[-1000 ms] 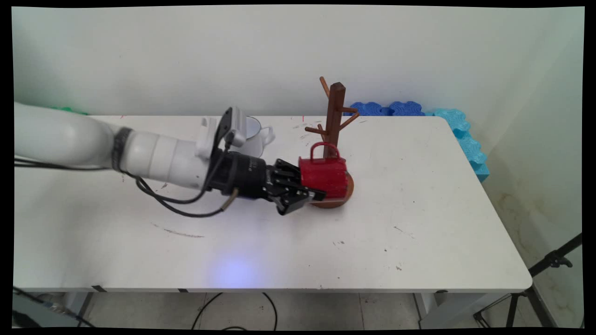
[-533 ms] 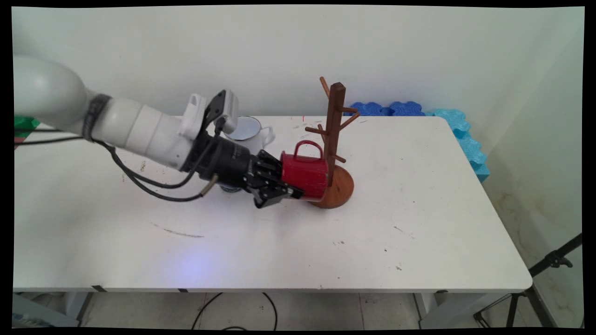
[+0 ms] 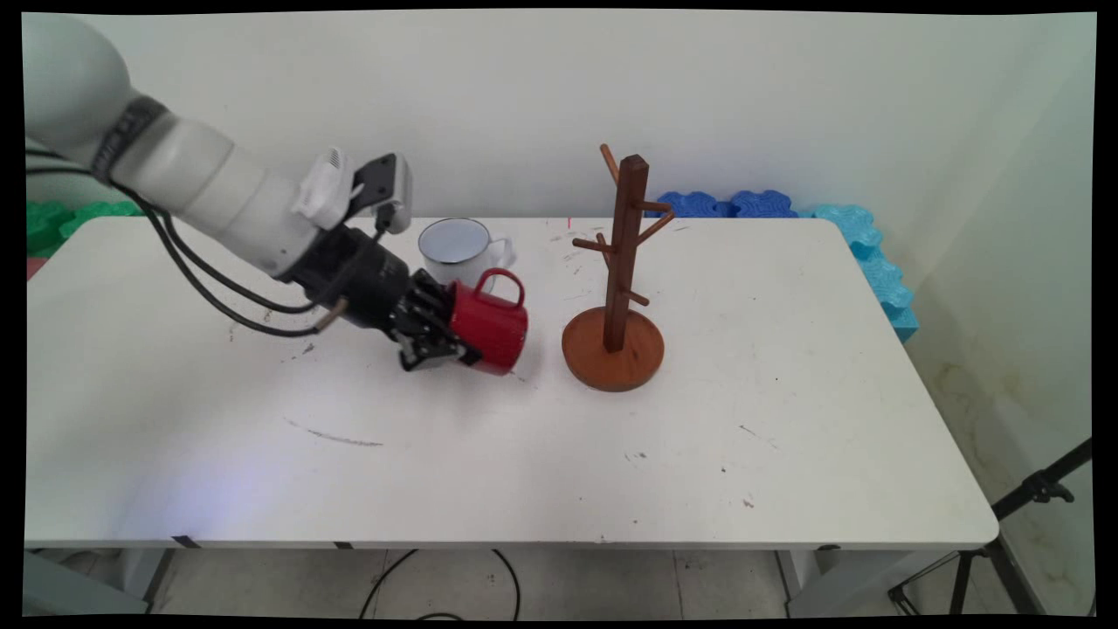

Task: Place the picked object on the table

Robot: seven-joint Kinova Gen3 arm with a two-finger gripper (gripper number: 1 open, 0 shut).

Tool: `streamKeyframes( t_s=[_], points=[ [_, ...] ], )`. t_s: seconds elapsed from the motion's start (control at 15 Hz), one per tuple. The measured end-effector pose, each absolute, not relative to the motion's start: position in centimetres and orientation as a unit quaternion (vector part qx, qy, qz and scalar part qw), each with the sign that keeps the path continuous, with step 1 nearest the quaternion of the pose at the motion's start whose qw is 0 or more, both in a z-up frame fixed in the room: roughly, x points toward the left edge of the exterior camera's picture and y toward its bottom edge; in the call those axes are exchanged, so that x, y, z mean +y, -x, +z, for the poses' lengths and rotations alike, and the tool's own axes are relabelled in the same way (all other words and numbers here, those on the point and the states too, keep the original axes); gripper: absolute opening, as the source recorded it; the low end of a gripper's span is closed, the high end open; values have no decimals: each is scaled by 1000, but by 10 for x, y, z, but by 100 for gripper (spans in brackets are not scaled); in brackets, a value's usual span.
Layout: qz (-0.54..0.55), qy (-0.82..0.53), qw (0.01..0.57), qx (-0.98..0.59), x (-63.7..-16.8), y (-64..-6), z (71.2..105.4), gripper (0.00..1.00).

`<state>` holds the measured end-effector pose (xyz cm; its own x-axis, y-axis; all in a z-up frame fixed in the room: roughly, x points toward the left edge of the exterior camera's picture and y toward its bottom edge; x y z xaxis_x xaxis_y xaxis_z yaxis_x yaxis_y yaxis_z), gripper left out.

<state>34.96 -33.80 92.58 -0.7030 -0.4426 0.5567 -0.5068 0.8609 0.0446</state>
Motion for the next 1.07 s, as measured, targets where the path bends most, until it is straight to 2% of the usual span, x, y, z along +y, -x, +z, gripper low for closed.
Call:
streamKeyframes(
  t_s=[0.4,1.07],
  points=[
    [13,-266,195,-944,-344,-366,944,0],
    [-30,-239,103,-965,-355,-335,965,0]
  ],
)
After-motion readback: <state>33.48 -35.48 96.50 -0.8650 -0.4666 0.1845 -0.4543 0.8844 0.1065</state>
